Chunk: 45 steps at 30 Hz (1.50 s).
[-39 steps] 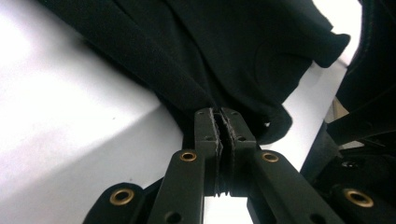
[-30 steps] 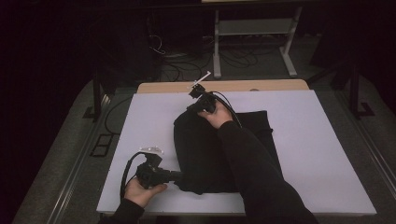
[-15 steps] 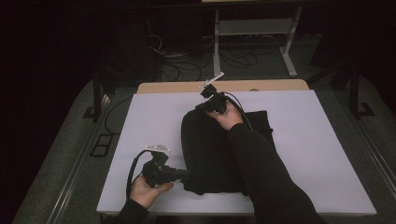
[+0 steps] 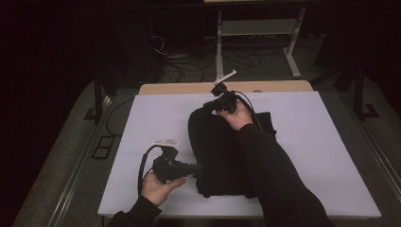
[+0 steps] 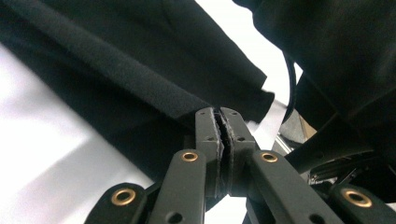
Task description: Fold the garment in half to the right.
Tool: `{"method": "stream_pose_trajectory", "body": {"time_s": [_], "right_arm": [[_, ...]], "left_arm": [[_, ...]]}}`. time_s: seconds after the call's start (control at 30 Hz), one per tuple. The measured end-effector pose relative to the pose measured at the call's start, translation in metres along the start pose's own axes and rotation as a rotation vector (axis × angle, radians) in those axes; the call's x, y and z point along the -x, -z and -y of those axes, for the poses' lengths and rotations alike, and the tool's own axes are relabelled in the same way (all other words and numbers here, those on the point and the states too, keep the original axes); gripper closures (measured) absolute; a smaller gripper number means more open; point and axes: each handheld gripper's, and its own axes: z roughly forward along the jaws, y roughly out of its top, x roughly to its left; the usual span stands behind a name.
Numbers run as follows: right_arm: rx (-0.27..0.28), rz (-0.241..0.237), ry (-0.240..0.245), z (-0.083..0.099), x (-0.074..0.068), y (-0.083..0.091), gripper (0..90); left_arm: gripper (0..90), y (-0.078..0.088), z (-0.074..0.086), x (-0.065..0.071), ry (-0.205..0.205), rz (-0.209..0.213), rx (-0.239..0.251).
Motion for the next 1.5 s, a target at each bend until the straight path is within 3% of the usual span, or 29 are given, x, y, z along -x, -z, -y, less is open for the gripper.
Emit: {"method": "stream_pose_trajectory", "body": {"time_s": [0.2, 0.43, 0.73, 1.5], "right_arm": [[0.014, 0.022, -0.008, 0.003, 0.006, 0.016, 85.9], [0.033, 0.044, -0.030, 0.014, 0.019, 0.036, 85.9], [0.048, 0.066, -0.078, 0.029, 0.034, 0.053, 85.9], [0.081, 0.107, -0.116, 0.055, 0.058, 0.087, 85.9]], "left_arm": [[85.4, -0.014, -0.017, 0.010, -0.010, 0.067, 0.016], [85.4, -0.031, -0.036, 0.025, -0.046, 0.101, 0.010], [85.4, -0.049, -0.046, 0.035, -0.050, 0.131, 0.006], [85.3, -0.098, -0.062, 0.049, -0.057, 0.183, -0.043]]}}
